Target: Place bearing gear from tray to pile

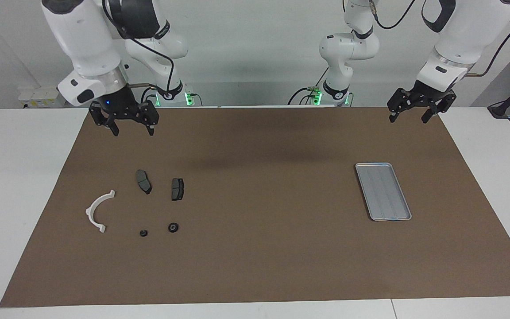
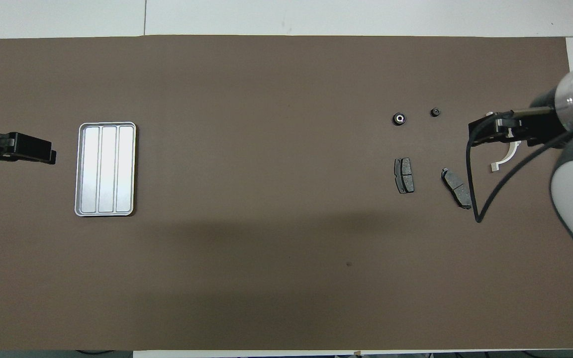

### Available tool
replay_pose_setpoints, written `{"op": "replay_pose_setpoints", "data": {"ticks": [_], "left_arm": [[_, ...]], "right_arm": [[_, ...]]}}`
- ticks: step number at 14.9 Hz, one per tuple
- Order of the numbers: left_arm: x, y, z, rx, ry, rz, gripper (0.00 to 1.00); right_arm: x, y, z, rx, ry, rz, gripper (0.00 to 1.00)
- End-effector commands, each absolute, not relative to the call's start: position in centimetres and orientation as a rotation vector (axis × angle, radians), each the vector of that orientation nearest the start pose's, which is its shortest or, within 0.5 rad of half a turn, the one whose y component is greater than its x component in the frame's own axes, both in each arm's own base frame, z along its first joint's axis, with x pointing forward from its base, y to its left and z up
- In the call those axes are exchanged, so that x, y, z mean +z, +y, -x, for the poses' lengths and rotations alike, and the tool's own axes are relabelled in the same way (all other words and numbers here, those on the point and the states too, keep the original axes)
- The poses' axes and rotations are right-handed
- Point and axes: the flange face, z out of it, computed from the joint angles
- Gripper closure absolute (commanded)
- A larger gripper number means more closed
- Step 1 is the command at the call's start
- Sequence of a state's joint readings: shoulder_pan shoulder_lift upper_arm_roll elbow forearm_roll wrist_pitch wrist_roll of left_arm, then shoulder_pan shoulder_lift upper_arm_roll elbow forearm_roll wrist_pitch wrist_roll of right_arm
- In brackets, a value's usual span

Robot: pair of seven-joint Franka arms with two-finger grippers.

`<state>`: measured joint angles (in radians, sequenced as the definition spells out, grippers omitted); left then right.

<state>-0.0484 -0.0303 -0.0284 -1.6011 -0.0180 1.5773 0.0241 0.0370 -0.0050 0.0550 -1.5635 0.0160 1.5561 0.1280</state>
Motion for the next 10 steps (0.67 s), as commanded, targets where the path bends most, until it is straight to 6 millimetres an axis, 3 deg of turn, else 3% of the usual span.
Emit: {"op": "replay_pose_setpoints", "data": {"ticks": [1, 4, 10], "left_arm": [[63.2, -4.6, -54.2, -0.033, 0.182, 3.165, 0.0], [63.2, -4.7, -54.2, -0.035, 0.184, 3.165, 0.0], [63.2, -4.7, -54.2, -0.035, 0.184, 3.165, 0.0]], "right_arm": [[64.4, 4.4, -51.7, 0.082, 0.071, 3.102, 0.0], [64.6, 4.2, -51.0, 0.106, 0.078, 3.103, 0.0], [62.5, 3.4, -52.2, 0.113, 0.11, 3.102, 0.0]]}}
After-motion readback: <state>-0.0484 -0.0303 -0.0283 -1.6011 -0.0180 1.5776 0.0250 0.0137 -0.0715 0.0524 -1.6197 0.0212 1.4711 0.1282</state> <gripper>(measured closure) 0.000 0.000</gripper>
